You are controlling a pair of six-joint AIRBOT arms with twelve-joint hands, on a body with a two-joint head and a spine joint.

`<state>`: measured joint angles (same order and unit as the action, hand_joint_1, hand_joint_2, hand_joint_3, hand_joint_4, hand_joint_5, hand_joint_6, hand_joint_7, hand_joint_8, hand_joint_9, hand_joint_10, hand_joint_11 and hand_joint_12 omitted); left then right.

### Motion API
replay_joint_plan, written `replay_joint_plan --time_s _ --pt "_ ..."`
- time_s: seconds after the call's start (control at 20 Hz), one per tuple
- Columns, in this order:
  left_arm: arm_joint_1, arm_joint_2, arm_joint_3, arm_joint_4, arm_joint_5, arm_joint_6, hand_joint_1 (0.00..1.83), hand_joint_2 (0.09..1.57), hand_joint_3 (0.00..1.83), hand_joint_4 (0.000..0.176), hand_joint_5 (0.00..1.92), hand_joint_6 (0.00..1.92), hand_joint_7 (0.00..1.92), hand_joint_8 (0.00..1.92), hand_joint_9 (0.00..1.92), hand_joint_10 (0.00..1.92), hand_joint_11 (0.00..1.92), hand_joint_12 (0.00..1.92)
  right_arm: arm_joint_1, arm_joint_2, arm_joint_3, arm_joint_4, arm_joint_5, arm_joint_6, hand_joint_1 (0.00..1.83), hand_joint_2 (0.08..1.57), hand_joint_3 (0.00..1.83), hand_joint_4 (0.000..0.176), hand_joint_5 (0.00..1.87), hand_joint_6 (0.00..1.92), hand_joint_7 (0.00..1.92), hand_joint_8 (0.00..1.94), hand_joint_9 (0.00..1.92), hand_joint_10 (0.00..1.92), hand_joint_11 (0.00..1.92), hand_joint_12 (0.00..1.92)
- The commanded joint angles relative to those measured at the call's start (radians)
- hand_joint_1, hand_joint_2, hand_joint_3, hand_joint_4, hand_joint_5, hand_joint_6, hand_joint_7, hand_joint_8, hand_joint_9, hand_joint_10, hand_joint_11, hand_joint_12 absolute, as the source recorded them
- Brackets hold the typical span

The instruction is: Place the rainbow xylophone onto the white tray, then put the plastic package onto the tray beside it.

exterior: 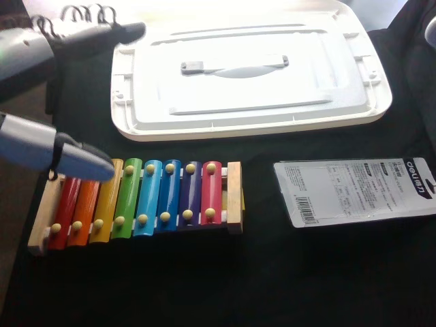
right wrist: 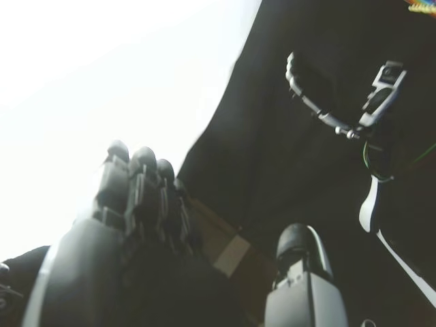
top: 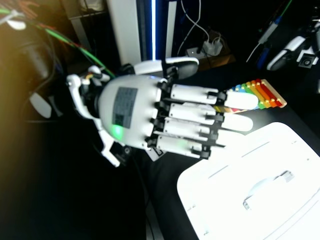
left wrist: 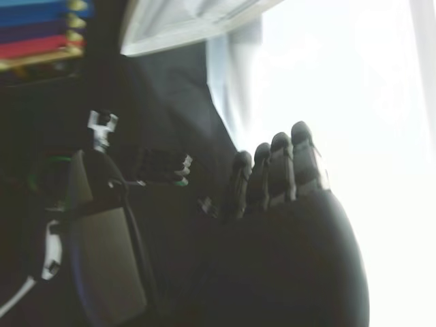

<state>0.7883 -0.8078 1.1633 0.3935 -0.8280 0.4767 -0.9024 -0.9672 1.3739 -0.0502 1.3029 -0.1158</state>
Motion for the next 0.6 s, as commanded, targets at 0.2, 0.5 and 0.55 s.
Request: replay_joint_plan --time_s 0.2,0.5,0.55 --pt "-0.045 -0.003 -0.017 0.11 -0.047 -0.093 0.84 0.78 0.0 0.032 0.0 0.0 0.0 0.0 0.01 0.0 0.0 0.28 0.007 -0.012 0.009 0.037 0.1 0.008 0.37 1.11 0.02 0.0 0.01 0.0 0.15 0.01 0.13 0.01 0.03 0.02" --pt "-0.049 -0.006 -0.049 0.184 -0.043 -0.119 0.8 0.75 0.0 0.09 0.0 0.0 0.0 0.0 0.0 0.0 0.0 0.0 0.006 -0.026 0.015 0.035 0.096 0.009 0.43 1.12 0.01 0.012 0.05 0.01 0.15 0.01 0.16 0.01 0.06 0.04" --pt "-0.05 -0.011 -0.051 0.194 -0.04 -0.119 0.79 0.75 0.0 0.117 0.0 0.0 0.0 0.0 0.0 0.0 0.01 0.01 0.006 -0.028 0.015 0.034 0.096 0.009 0.43 1.11 0.0 0.006 0.05 0.01 0.17 0.01 0.17 0.02 0.08 0.04"
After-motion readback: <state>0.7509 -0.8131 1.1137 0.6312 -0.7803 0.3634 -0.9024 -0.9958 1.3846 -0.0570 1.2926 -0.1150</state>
